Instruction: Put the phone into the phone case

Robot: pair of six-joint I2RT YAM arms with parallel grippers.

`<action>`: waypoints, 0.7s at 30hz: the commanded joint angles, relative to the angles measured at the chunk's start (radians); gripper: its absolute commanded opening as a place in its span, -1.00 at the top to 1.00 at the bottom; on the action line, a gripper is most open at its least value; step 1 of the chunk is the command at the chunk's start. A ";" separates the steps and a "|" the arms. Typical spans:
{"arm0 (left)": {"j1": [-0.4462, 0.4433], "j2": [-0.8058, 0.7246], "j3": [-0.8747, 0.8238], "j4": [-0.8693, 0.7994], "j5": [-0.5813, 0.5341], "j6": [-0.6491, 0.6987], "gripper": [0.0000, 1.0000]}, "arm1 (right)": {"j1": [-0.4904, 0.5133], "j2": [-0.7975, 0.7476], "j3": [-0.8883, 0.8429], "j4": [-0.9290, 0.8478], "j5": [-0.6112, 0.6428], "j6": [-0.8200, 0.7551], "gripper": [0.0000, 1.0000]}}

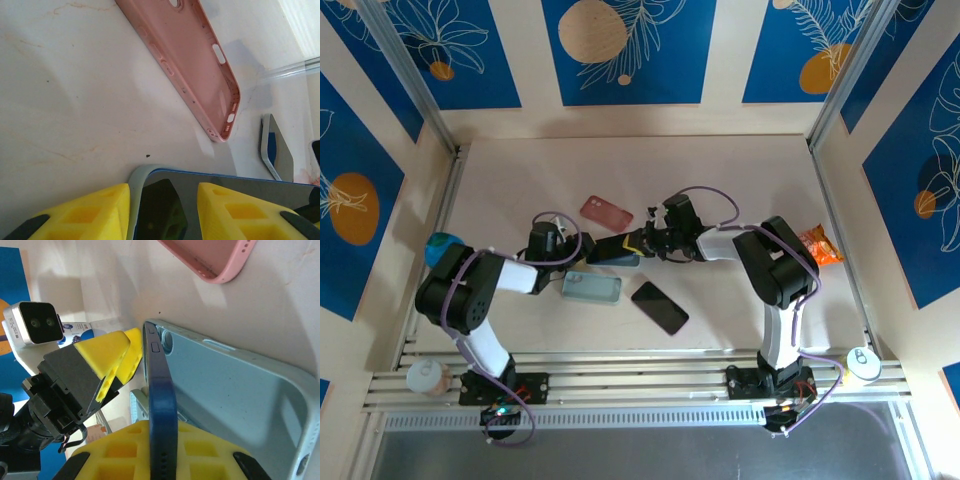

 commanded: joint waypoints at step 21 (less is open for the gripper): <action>-0.031 0.012 0.024 0.012 0.018 -0.010 0.21 | 0.034 0.035 0.075 -0.214 0.110 -0.070 0.57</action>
